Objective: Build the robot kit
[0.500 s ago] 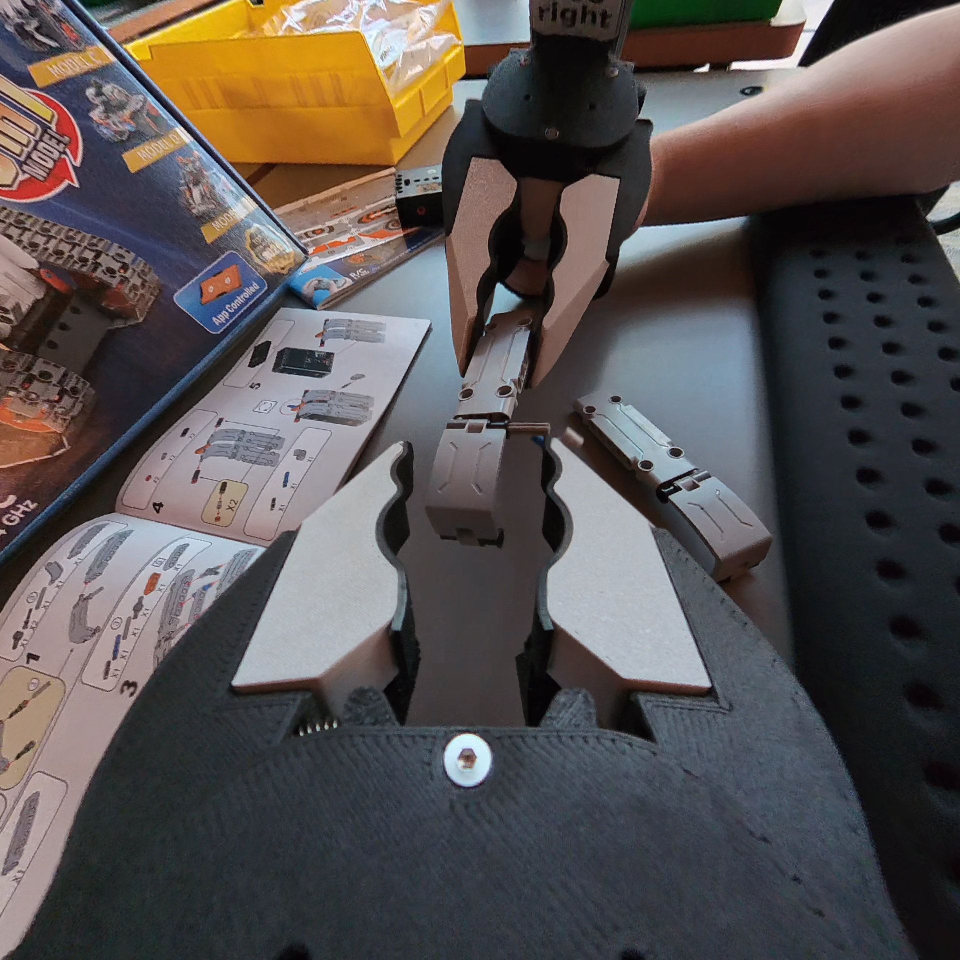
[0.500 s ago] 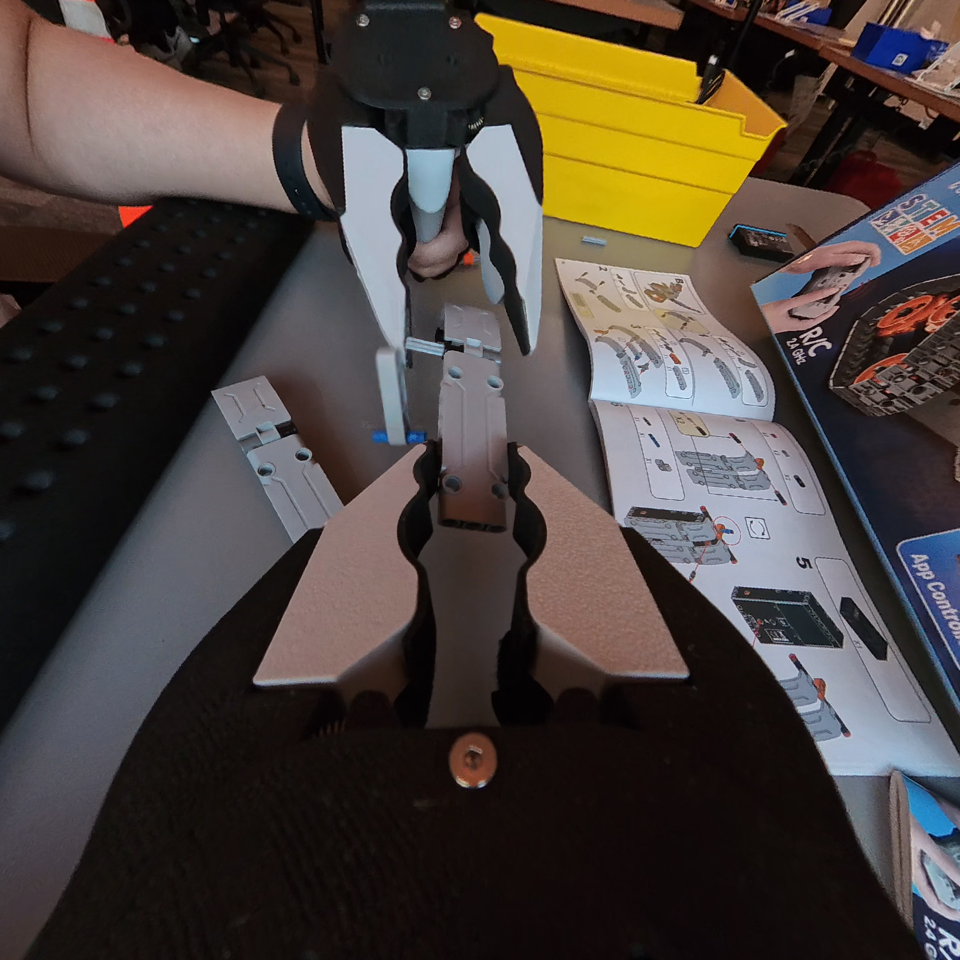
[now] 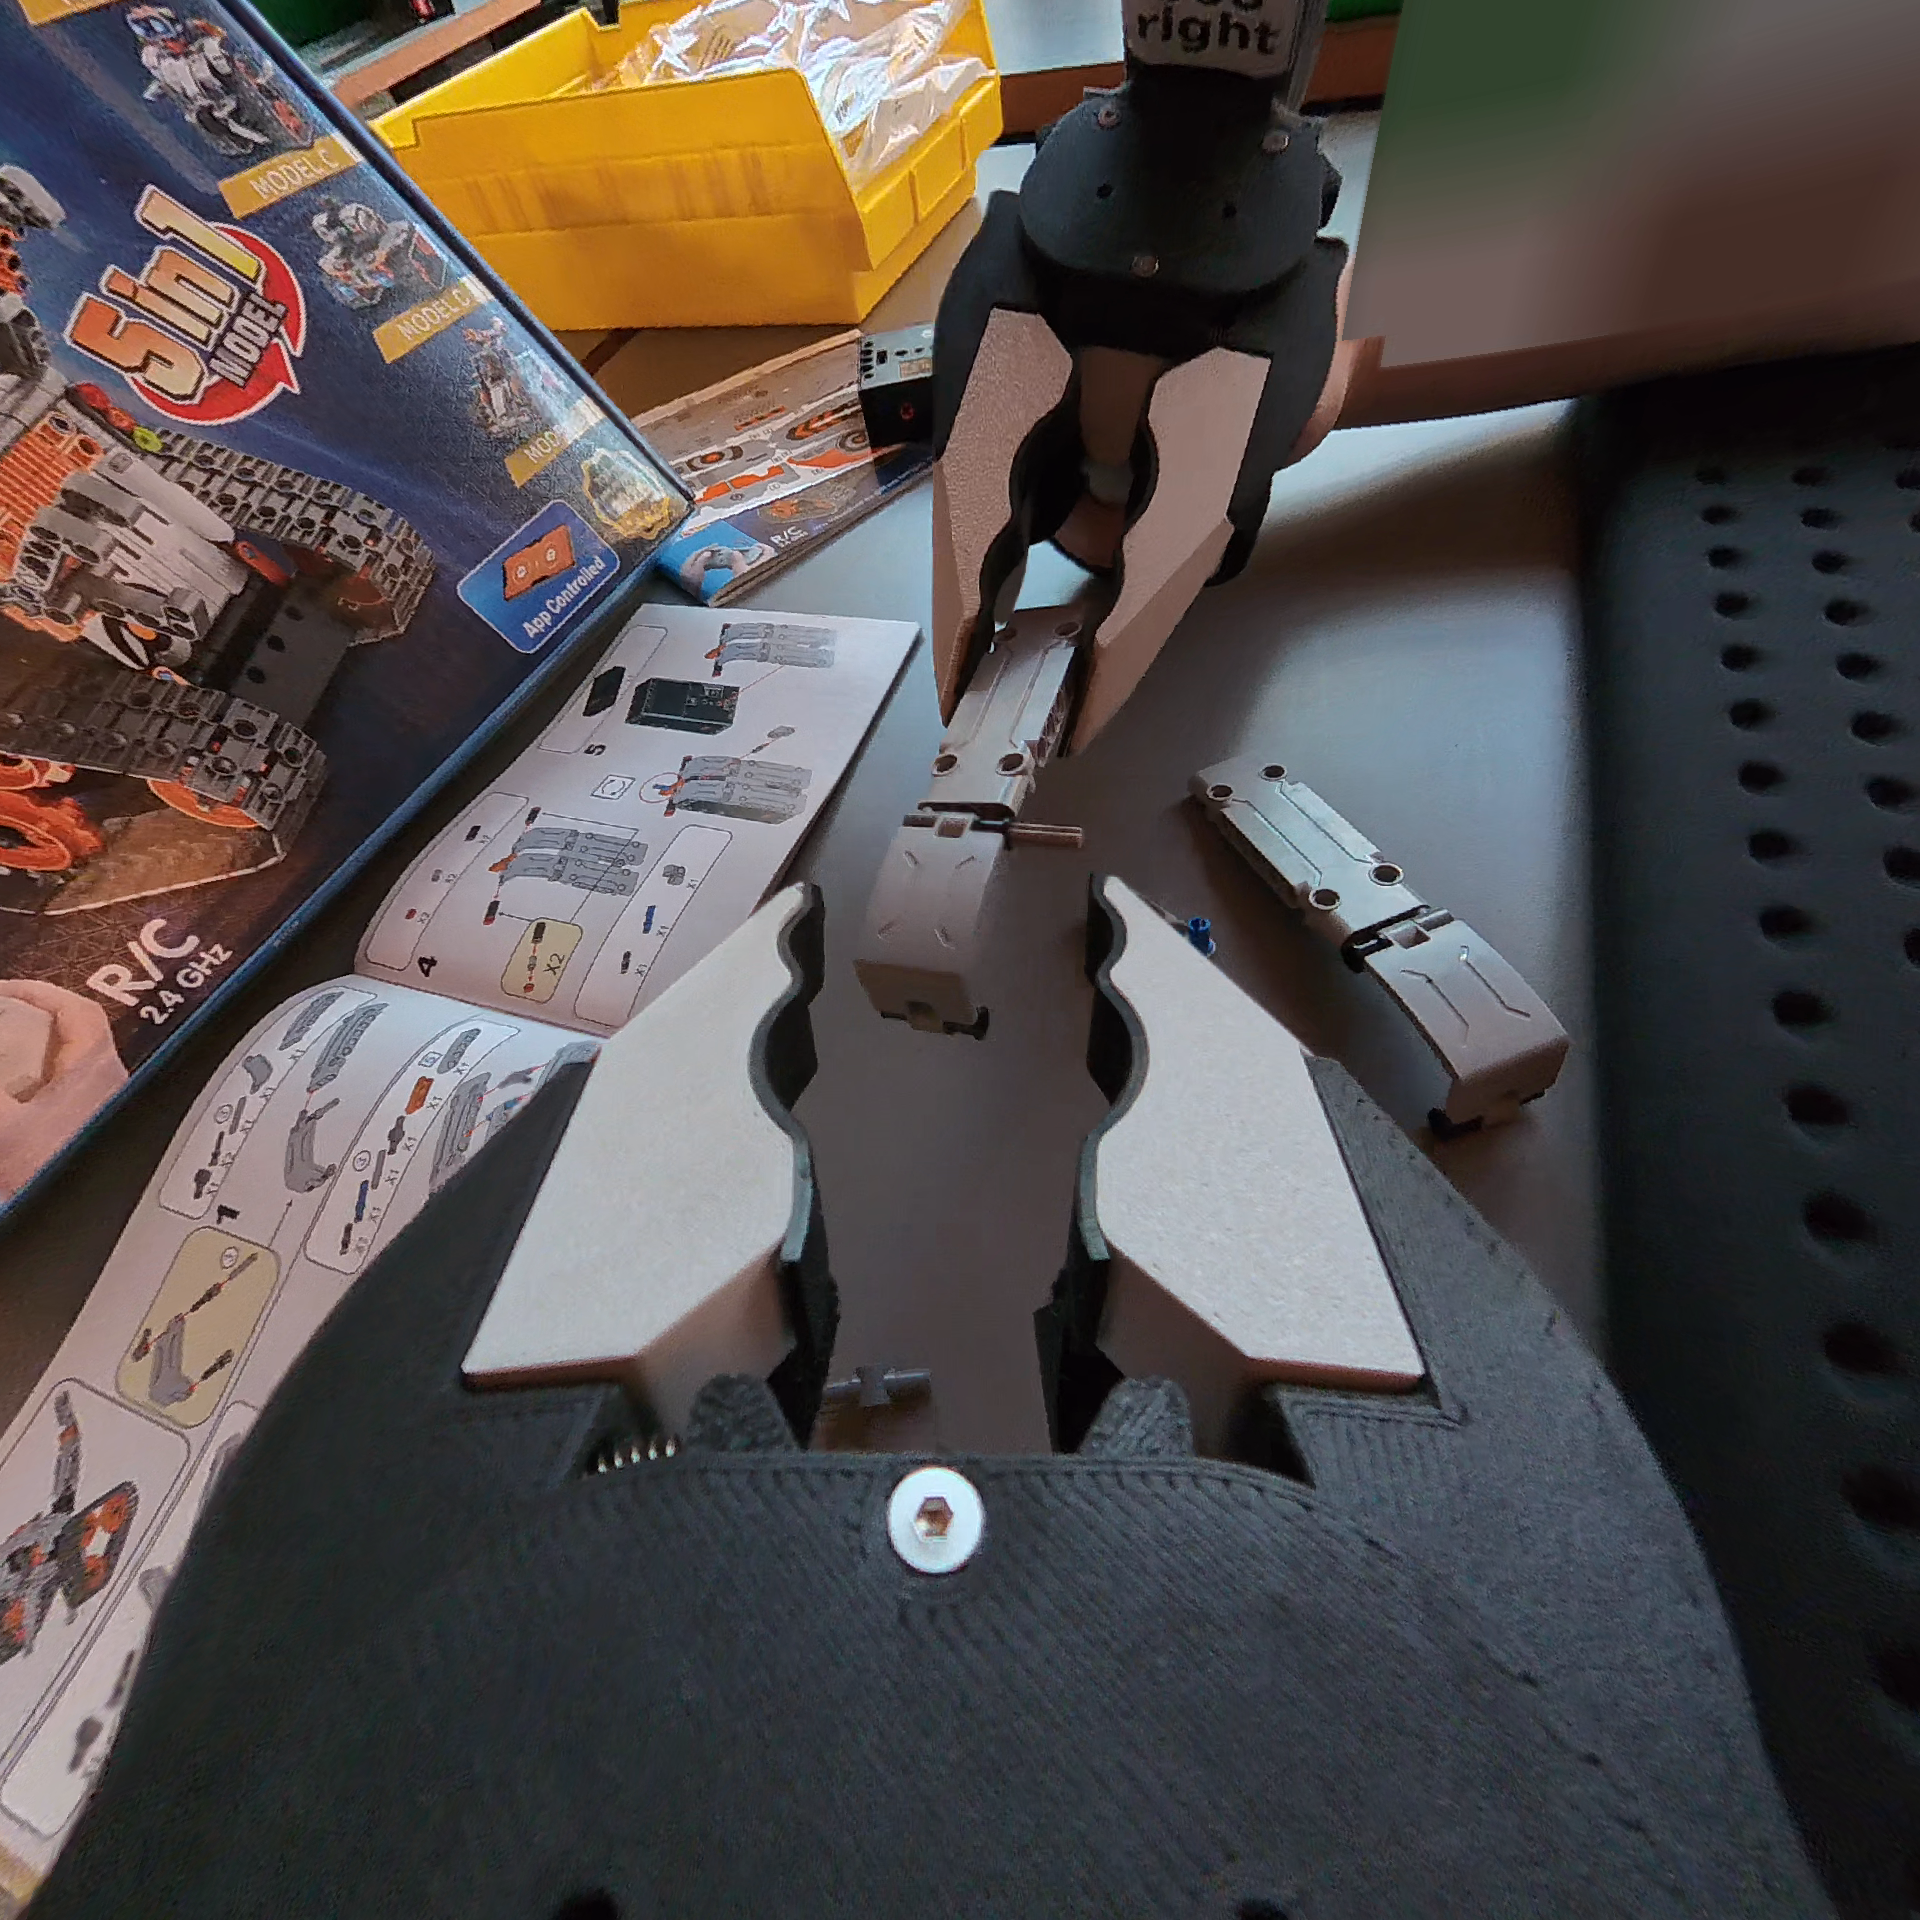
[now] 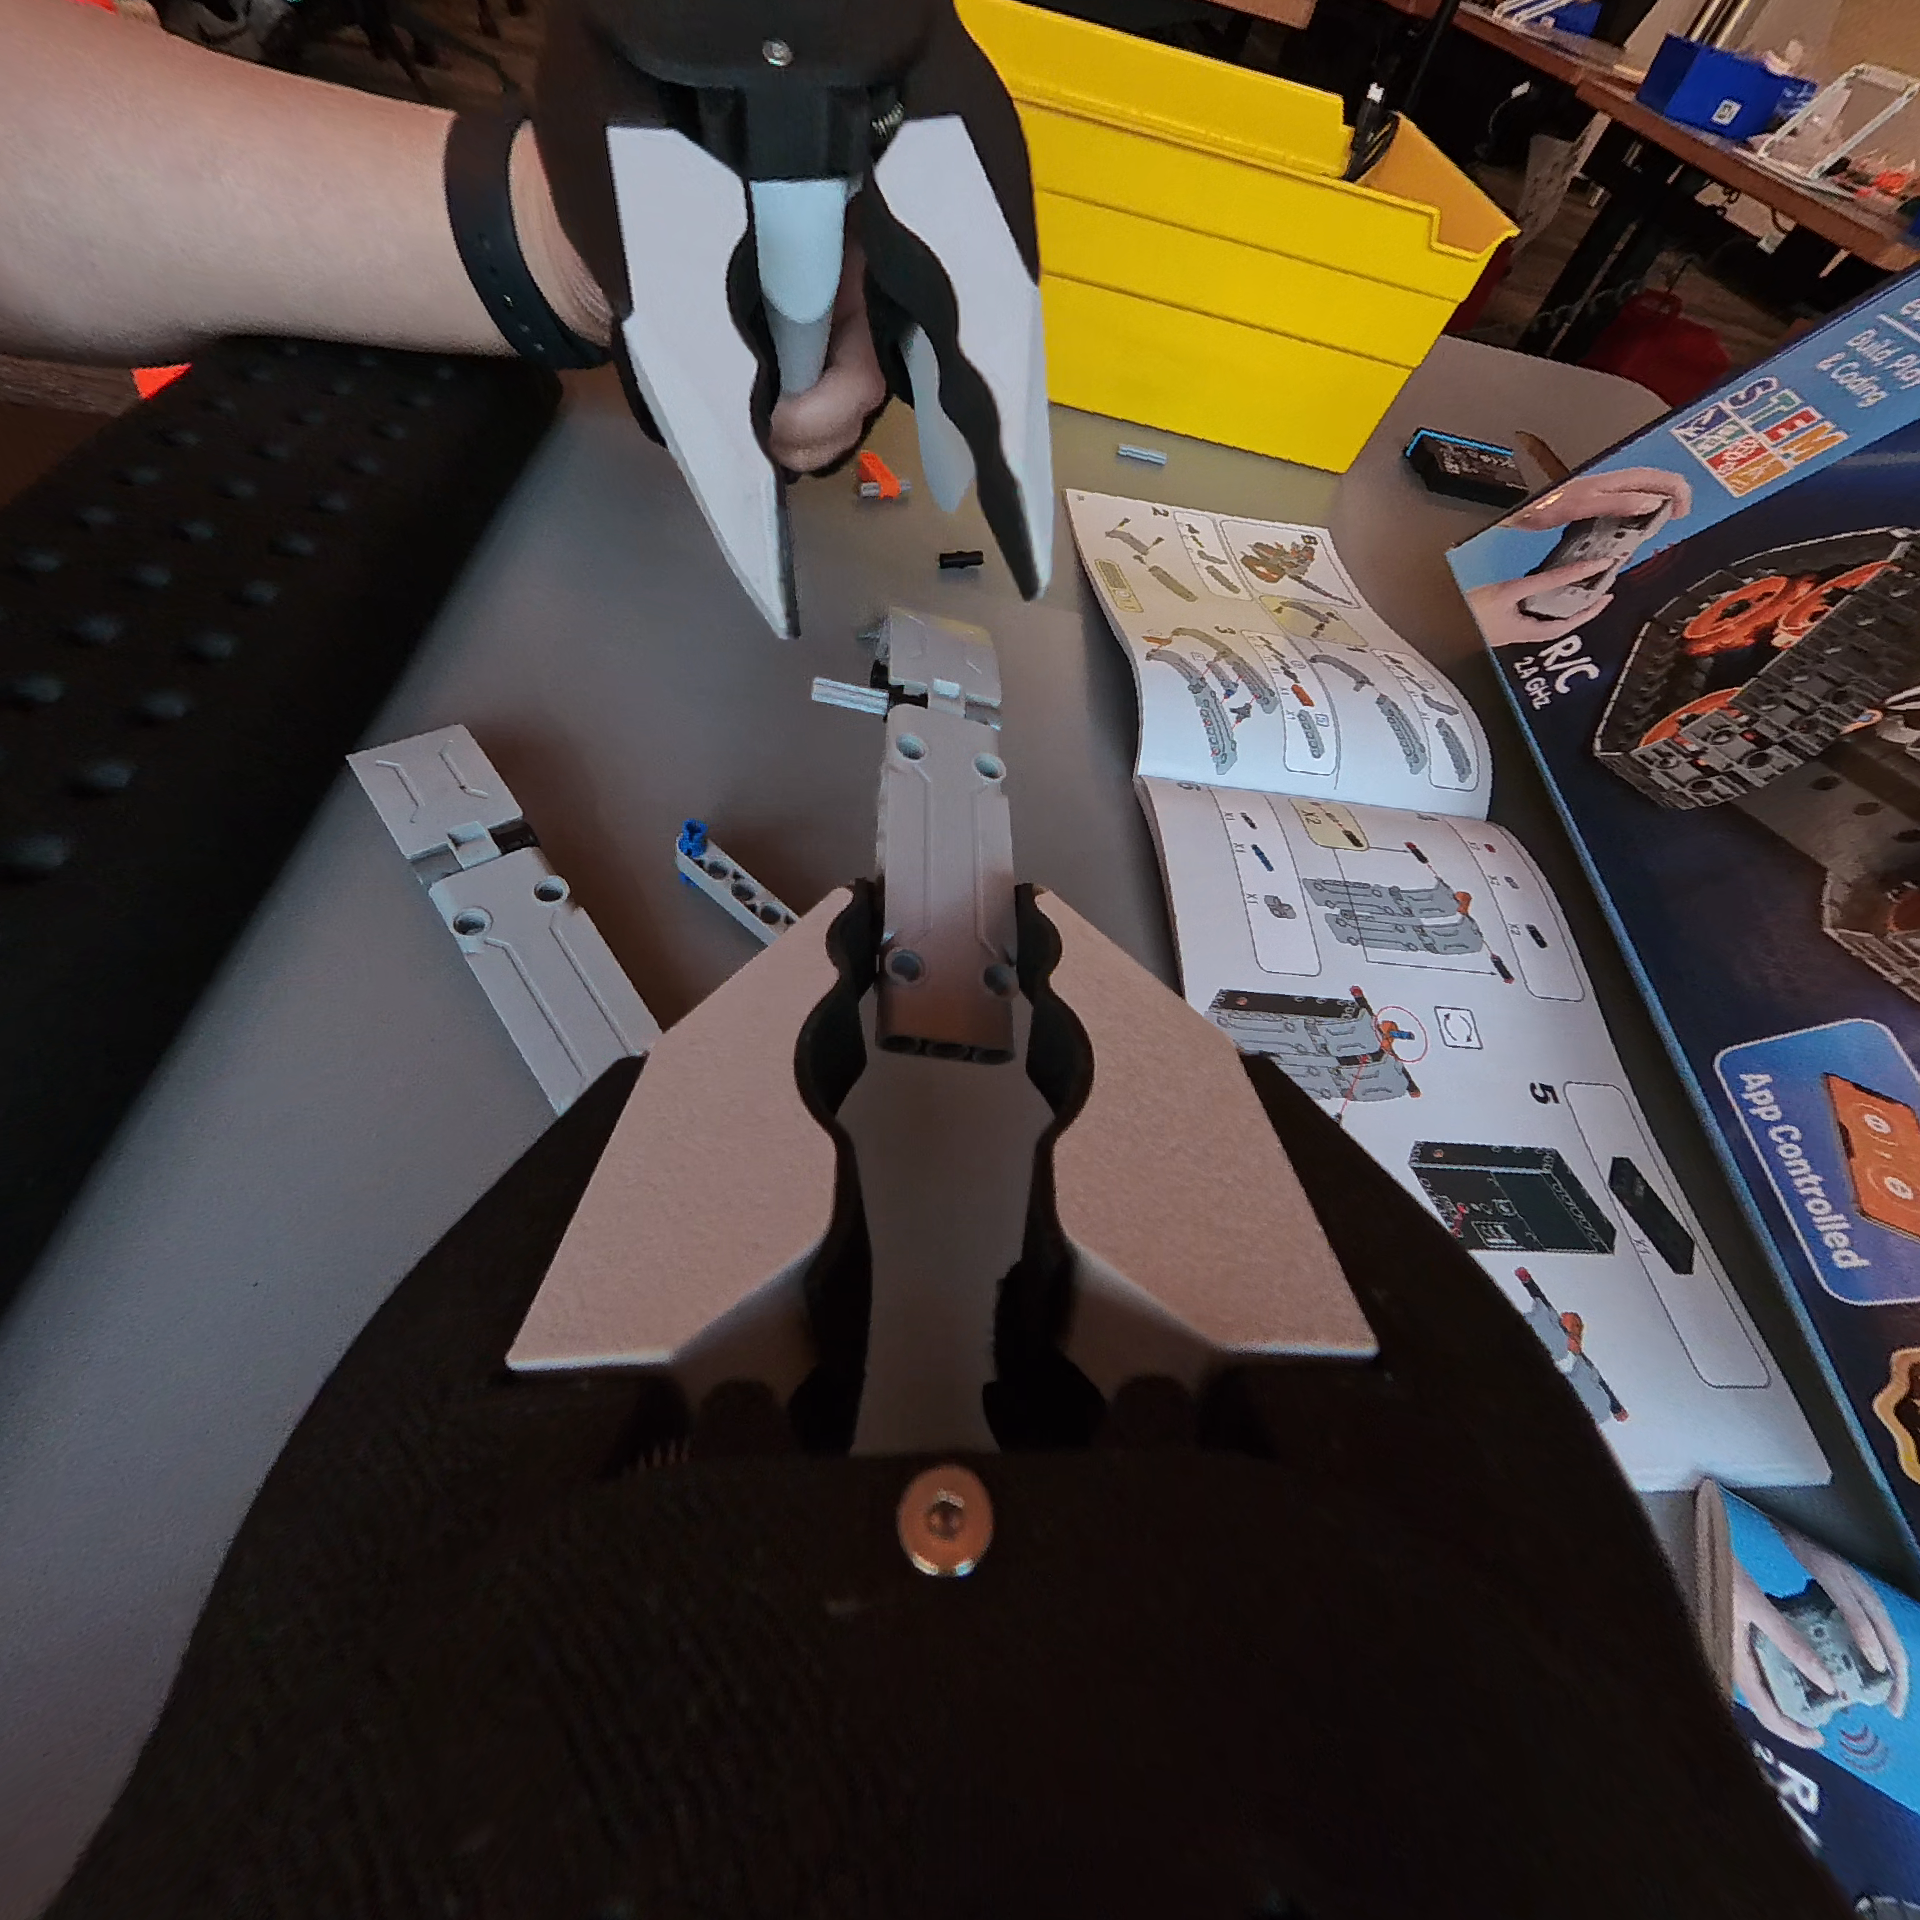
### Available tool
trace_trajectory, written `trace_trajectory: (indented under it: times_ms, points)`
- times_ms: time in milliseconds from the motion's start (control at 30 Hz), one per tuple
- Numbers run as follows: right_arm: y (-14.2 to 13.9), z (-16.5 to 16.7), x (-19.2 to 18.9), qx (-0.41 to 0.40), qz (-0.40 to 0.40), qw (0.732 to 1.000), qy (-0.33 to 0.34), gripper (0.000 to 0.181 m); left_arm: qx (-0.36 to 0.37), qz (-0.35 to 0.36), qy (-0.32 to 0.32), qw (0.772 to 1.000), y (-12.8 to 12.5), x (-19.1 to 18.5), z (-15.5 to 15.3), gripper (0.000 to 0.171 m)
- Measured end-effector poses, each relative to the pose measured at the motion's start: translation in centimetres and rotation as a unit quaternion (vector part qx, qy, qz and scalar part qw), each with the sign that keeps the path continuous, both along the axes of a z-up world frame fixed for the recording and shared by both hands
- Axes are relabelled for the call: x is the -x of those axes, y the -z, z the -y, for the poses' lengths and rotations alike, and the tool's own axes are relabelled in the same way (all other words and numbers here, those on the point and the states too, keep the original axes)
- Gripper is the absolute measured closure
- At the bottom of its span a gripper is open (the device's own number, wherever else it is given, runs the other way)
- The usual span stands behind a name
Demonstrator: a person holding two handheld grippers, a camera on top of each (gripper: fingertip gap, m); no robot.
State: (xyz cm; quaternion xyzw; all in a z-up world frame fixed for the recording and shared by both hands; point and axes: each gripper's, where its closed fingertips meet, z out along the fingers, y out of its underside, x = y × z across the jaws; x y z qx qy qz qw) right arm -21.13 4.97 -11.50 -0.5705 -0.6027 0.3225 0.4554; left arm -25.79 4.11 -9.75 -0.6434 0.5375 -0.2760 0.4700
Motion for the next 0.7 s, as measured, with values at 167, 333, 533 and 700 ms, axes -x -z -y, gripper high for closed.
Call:
trace_trajectory:
  times_ms: [167, 333, 533, 700]
  points:
    - [0.6, -0.9, -0.6, -0.019, 0.022, 0.999, 0.019, 0.156, 0.04, -0.018, -0.027, 0.999, 0.4, -0.5, 1.5, 0.127]
    - [1.2, -1.5, -0.9, -0.032, 0.044, 0.998, 0.031, 0.156, 0.093, -0.033, -0.041, 0.994, 1.4, -2.8, 4.1, 0.128]
    - [3.0, -1.4, -0.9, -0.038, 0.103, 0.994, 0.028, 0.156, 0.111, -0.15, -0.077, 0.979, 5.8, -3.1, 4.0, 0.145]
    - [4.2, -1.5, -1.0, 0.001, 0.138, 0.99, 0.037, 0.154, 0.102, -0.145, -0.109, 0.978, 5.7, -2.6, 3.2, 0.166]
